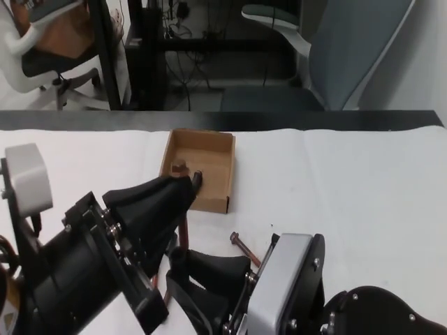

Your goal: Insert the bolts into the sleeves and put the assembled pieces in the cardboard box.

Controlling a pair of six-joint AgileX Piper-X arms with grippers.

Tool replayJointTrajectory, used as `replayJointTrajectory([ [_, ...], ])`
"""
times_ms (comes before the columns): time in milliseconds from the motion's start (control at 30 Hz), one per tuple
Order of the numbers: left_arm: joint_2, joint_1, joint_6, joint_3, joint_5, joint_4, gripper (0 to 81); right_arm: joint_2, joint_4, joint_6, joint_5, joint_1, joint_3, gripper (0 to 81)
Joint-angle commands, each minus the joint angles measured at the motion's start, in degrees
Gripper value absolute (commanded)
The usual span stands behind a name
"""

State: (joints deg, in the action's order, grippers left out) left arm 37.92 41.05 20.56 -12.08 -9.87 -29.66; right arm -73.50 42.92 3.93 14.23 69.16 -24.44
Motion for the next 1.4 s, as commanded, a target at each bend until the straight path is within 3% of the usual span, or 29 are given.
replayJointTrajectory([
  [0,-0.1,0.3,0.5,-0.2,-0.1,-3.9,1.8,0.1,1.0,0.9,1.8,-0.1,-0.2,0.6],
  [600,-0.1,0.3,0.5,-0.2,0.4,0.8,1.8,0.1,1.6,2.5,3.1,-0.1,-0.2,0.6],
  [1000,-0.1,0.3,0.4,-0.2,-3.0,5.0,2.1,0.1,5.9,2.5,6.2,-0.2,-0.6,0.6],
  [1067,-0.1,0.3,-1.0,-0.2,-5.2,6.0,16.8,0.2,5.7,2.5,6.0,-0.8,-1.4,0.6],
  [1167,-0.1,0.3,-1.5,-0.2,-7.0,6.3,59.2,0.2,4.7,2.5,6.0,-2.2,-2.4,0.6],
  [1200,-0.1,0.3,-1.5,-0.2,-7.0,6.3,70.0,0.2,4.2,2.5,6.0,-3.0,-2.6,0.6],
  [1367,-0.6,0.2,-3.9,-0.2,-7.0,6.3,70.0,0.2,0.2,2.5,5.9,-9.1,-2.6,0.6],
])
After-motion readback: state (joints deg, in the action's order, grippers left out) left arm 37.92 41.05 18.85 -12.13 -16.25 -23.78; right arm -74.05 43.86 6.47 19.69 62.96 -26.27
